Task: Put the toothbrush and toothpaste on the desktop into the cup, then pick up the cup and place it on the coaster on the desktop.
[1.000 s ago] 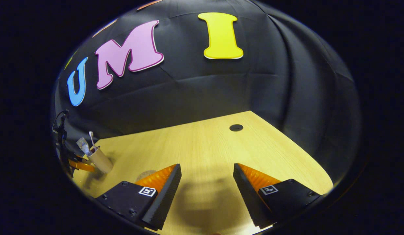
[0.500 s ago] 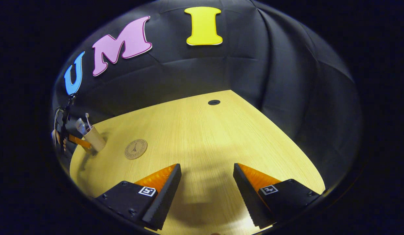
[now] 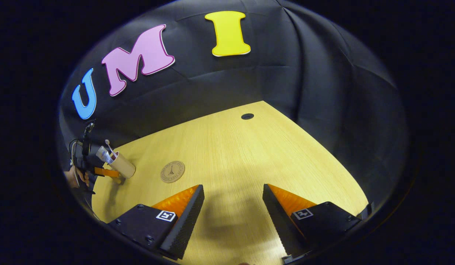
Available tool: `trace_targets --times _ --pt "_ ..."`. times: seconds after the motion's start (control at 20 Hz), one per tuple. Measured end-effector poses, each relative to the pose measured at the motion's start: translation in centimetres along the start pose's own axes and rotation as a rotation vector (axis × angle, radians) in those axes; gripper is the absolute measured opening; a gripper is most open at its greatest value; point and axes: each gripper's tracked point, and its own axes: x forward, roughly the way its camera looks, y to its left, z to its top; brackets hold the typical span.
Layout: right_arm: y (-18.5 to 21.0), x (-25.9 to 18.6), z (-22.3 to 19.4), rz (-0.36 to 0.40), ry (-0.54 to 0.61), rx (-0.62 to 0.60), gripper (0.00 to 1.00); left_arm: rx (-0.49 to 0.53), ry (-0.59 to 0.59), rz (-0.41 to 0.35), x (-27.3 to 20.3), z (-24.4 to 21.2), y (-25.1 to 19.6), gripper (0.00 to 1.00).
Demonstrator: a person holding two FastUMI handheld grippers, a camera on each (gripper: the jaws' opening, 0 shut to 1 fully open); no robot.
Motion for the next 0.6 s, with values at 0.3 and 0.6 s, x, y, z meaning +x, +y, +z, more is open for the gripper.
trace_targets --times 0.3,0.6 --pt "0.5 -1.0 1.0 -0.006 -0.029 0.005 0.98 0.047 -0.043 -0.086 -1.9 1.0 -4.3 0.19" --pt "1.1 -1.9 0.0 -0.011 -0.038 0.024 0.98 0.189 -0.048 -0.227 -2.0 3.2 -14.1 0.19"
